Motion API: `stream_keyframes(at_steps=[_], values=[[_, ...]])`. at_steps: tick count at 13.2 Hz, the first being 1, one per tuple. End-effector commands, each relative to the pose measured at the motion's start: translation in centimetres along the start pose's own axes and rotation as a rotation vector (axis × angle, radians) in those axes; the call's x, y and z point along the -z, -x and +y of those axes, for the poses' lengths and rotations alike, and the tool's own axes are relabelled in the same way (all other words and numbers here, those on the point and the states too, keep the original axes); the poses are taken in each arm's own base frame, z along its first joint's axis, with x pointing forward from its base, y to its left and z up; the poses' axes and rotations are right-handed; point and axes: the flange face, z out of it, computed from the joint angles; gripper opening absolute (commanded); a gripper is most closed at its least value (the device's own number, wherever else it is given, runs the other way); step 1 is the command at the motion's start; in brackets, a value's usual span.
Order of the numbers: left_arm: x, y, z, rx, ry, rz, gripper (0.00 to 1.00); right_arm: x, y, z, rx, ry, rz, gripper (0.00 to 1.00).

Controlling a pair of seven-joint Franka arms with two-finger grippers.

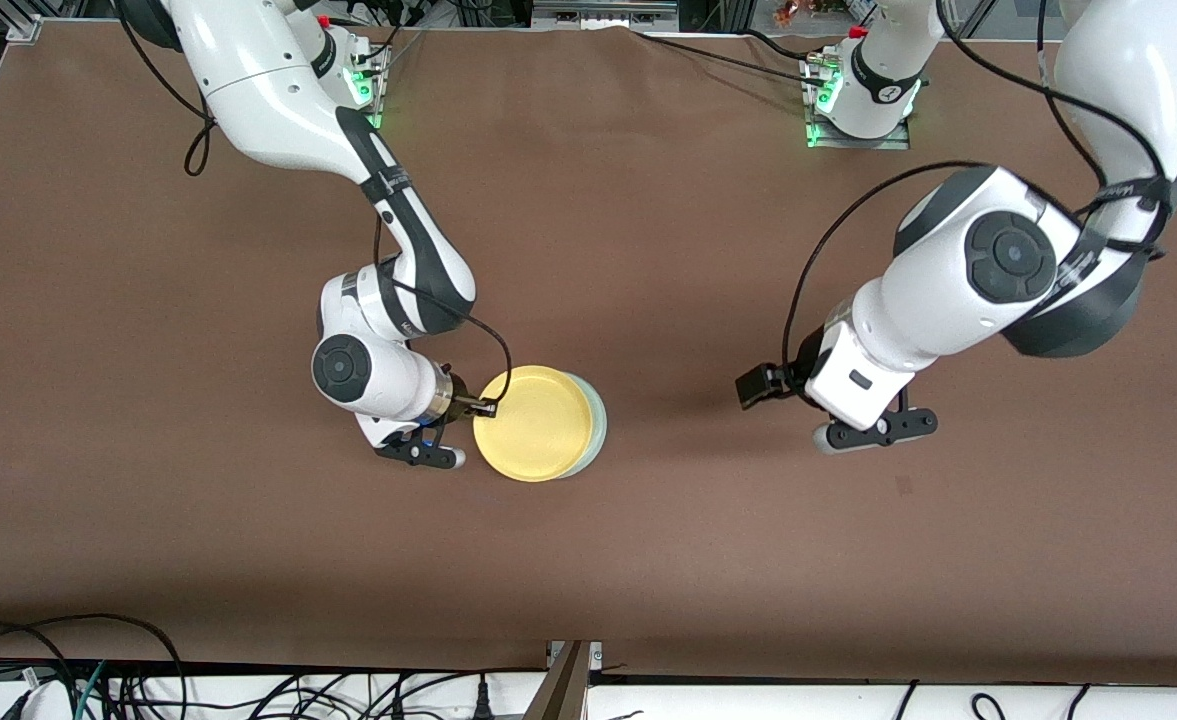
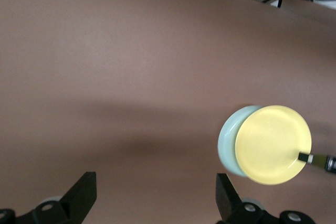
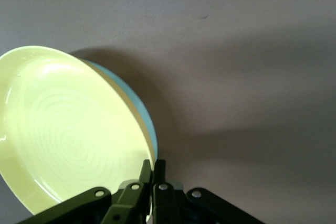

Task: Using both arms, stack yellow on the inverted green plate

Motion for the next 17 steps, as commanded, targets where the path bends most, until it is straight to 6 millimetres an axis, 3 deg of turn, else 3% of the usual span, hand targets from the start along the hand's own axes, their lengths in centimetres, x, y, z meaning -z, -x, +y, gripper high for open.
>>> stream_keyframes(at_steps=[1,4,6,7,8,11,13,15,17], values=[[5.9,0.9,-2.7,-0.094,-0.097,-0.019,1.0,-1.0,1.9,-1.5,0.008,-0.001,-0.014,0.0],[11.7,1.9,-8.2,-0.131,-0.136,-0.06,1.0,-2.0,2.4,-1.9,0.021,0.005,-0.013,0.0],[14.1,3.4,-10.5,-0.098,-0.19,-0.061,1.0,-1.9,2.1,-1.4,0.028,0.008,-0.011,0.01],[14.7,4.2,-11.5,-0.087,-0.226,-0.064,1.0,-1.6,1.6,-0.9,0.019,0.007,-0.006,0.57],[15.1,5.2,-12.8,-0.093,-0.256,-0.081,1.0,-1.3,1.2,-0.6,0.022,0.013,0.006,1.0],[15.2,7.1,-18.1,-0.064,-0.288,-0.116,1.0,1.5,-0.9,0.8,0.019,0.006,0.048,1.0],[15.3,7.2,-22.0,0.021,-0.218,-0.135,1.0,5.1,-2.7,2.3,0.047,-0.009,0.09,1.0],[15.6,6.8,-21.9,0.03,-0.223,-0.127,1.0,8.5,-4.1,5.4,0.041,0.001,0.079,1.0],[15.3,6.4,-21.8,0.031,-0.223,-0.122,1.0,11.1,-4.9,9.8,0.079,0.05,0.008,1.0]])
